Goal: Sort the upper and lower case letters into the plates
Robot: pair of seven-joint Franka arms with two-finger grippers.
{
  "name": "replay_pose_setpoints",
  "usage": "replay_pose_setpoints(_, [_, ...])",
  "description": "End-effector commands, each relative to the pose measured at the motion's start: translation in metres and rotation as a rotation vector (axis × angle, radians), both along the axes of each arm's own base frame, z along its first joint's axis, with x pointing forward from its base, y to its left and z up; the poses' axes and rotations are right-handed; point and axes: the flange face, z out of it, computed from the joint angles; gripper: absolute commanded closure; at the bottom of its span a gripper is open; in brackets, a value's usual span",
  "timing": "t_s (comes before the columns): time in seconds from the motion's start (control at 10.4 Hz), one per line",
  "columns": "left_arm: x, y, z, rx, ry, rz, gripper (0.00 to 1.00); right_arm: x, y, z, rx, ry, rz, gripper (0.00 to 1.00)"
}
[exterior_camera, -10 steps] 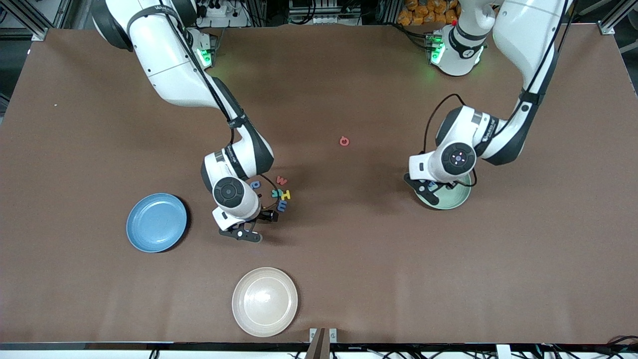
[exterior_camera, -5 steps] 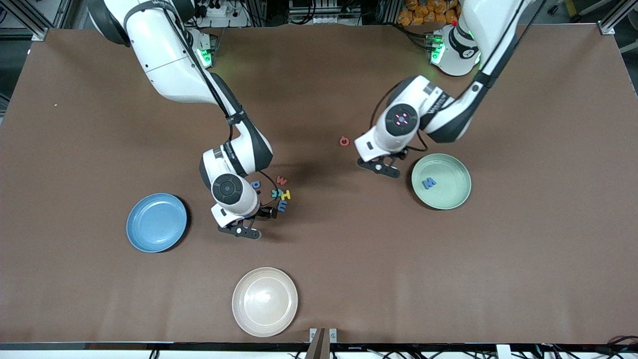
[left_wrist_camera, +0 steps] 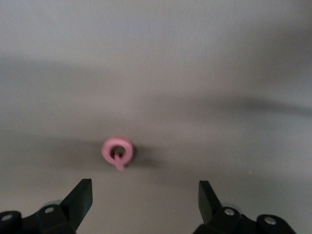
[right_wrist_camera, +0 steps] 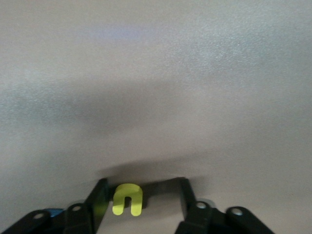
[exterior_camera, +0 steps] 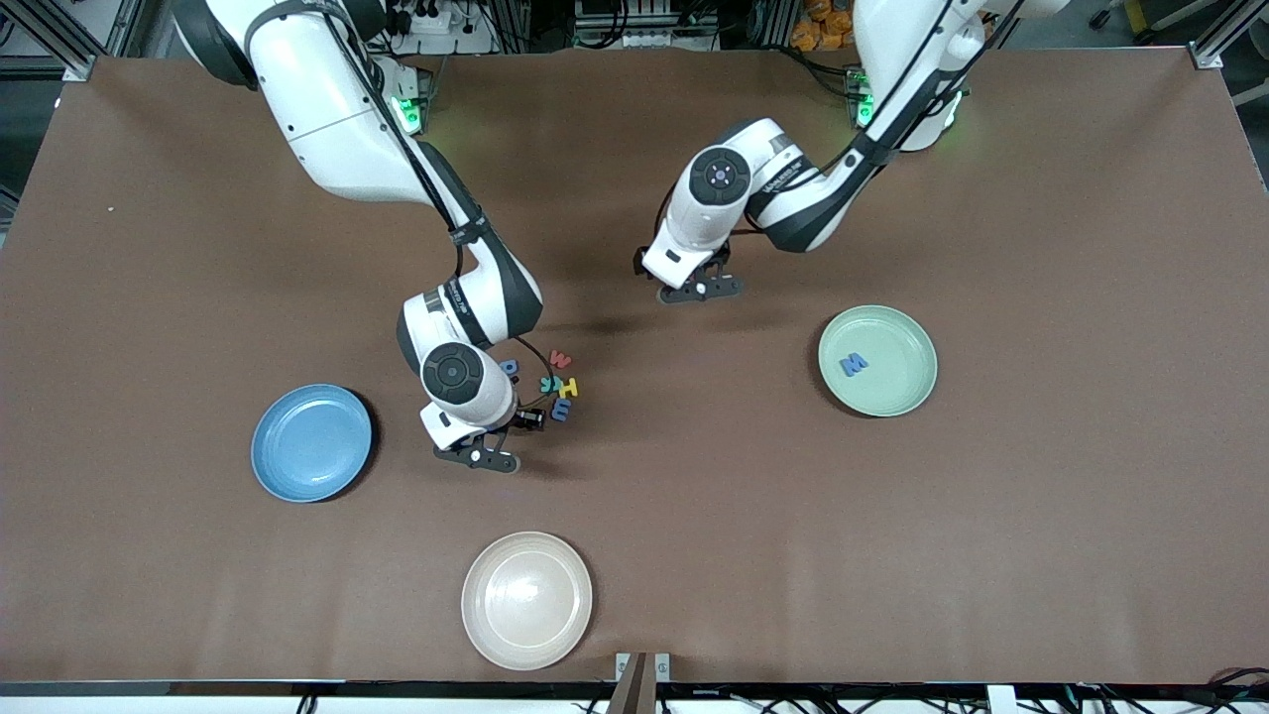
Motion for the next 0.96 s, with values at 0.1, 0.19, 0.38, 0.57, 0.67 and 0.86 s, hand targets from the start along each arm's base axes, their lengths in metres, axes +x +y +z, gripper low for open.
replay_pose_setpoints(0.1, [-0.031,0.007,-0.021,0.039,-0.046,-0.006,0.1,-0.009,0.001,0.003,0.006,0.012,-0.015,1.0])
replay_pose_setpoints(0.19, [-0.039,0.005,-0.027,0.075,-0.095,-0.036,0.15,-0.008,0.001,0.004,0.006,0.011,-0.015,1.0])
replay_pose_setpoints(0.38, [-0.036,0.004,-0.049,0.123,-0.172,-0.016,0.2,-0.001,-0.007,0.022,0.017,-0.006,-0.019,1.0])
replay_pose_setpoints(0.57, [-0.027,0.006,-0.06,0.129,-0.183,-0.002,0.21,0.02,-0.047,0.049,0.028,-0.024,-0.029,1.0])
replay_pose_setpoints(0.67, [-0.027,0.007,-0.06,0.132,-0.182,-0.003,0.25,0.03,-0.076,0.062,0.03,-0.011,0.005,1.0])
replay_pose_setpoints(0.86, [-0.025,0.005,-0.057,0.128,-0.188,0.0,0.3,0.044,-0.14,0.088,0.032,0.024,0.092,1.0])
